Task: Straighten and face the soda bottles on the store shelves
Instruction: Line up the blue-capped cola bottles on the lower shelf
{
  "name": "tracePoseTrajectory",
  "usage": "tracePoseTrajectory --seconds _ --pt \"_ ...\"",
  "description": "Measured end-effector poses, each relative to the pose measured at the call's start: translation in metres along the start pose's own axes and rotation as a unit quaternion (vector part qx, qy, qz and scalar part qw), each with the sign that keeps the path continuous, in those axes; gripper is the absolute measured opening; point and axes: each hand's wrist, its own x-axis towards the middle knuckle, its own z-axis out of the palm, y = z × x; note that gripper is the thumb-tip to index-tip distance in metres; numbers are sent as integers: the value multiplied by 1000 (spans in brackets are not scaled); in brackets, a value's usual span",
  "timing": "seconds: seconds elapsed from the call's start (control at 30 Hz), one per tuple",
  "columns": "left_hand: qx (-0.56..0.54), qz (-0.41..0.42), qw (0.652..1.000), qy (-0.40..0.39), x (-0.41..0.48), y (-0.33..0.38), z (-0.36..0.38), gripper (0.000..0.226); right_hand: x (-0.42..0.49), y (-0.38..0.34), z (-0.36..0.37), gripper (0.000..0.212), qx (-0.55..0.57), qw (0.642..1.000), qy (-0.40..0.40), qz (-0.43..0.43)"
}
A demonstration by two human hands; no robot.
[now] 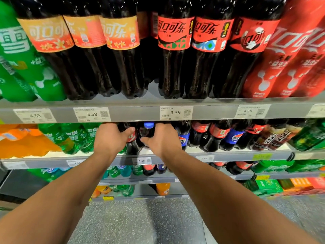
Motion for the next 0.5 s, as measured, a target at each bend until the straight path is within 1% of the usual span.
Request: tracePoseTrajectory --seconds 0.13,0.17,0.3,0.33,0.43,0.5 --pt "-28 5 1000 6 -9 -2 2 31 5 -9 0 31 -45 999 -9 -13" --pt "-35 10 999 6 -12 -3 2 31 7 -10 0 29 -65 998 -8 -17" --pt "-58 12 998 -5 -20 -4 3 32 12 -9 -4 39 -192 979 -1 -62" --pt "-61 9 998 -8 -21 -5 3 32 13 -9 -6 40 -209 975 -1 -72" --pt "-66 22 998 -7 -28 -6 4 31 15 -8 -8 39 -225 970 -14 -85" --pt "-66 68 995 -6 -35 -6 4 31 12 -9 -9 34 -216 972 -24 -84"
